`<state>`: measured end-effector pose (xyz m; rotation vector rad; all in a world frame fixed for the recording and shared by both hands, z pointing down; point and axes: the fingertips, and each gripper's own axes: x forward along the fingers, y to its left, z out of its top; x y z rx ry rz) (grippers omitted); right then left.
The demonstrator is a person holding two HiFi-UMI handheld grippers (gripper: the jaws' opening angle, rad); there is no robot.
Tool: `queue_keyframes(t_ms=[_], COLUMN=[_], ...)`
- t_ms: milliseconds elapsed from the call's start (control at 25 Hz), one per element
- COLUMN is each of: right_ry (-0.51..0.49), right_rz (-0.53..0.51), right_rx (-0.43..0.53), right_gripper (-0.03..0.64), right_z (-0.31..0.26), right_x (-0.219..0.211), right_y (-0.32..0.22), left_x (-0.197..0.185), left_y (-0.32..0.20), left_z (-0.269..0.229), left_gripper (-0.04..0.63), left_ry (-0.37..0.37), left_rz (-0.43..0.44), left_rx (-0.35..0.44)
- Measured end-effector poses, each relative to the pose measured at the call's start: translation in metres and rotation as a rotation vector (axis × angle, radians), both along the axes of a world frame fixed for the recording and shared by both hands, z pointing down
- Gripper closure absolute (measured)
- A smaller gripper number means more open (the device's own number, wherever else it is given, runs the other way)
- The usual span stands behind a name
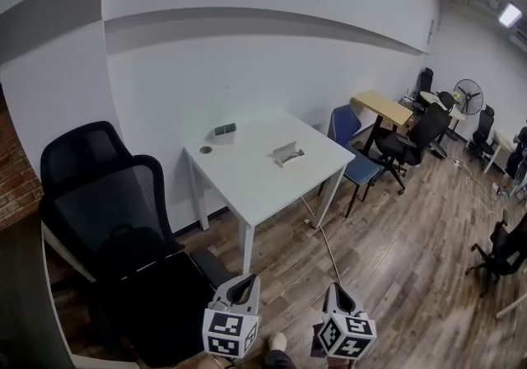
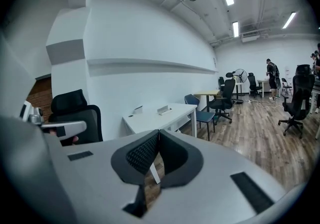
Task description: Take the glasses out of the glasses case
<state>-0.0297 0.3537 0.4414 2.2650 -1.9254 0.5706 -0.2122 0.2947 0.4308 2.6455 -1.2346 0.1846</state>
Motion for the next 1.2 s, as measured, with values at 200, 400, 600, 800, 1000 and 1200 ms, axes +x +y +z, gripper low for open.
queue_keyframes(t_ms=[200,400,600,800,1000,1200], right_ry=[-0.010,-0.001,0.005,0.004,-0.001,-0.019], right_rz=[-0.003,-0.026,-0.049,-0.080,-0.136,-0.168], right_rx=[0.003,0.019,0.022,0.020,0.016,-0.002], right_gripper=[0.584,0.584,0.584,0.584,0.584,0.584], right_z=[-0.003,-0.013,-0.018,-0.018,-0.019,-0.009], right_x=[0.027,0.058,0.086,0.113,0.128,0.134], right_y=[-0.028,-0.072,-0.111,-0.145,-0.175,-0.198], left_x=[0.027,0.059,0.088,0.114,0.129,0.137], left_y=[-0.030,-0.070,-0.107,-0.137,-0.156,-0.173], left_z=[-0.006,-0.013,-0.019,-0.022,-0.017,-0.007], left_gripper=[0.578,0.578,0.578,0.578,0.578,0.578], left_ry=[-0.008,-0.002,-0.001,-0.006,-0.027,-0.052], left_rz=[0.005,-0.010,-0.024,-0.050,-0.084,-0.106], left_rx=[0.009,0.018,0.029,0.038,0.028,0.009])
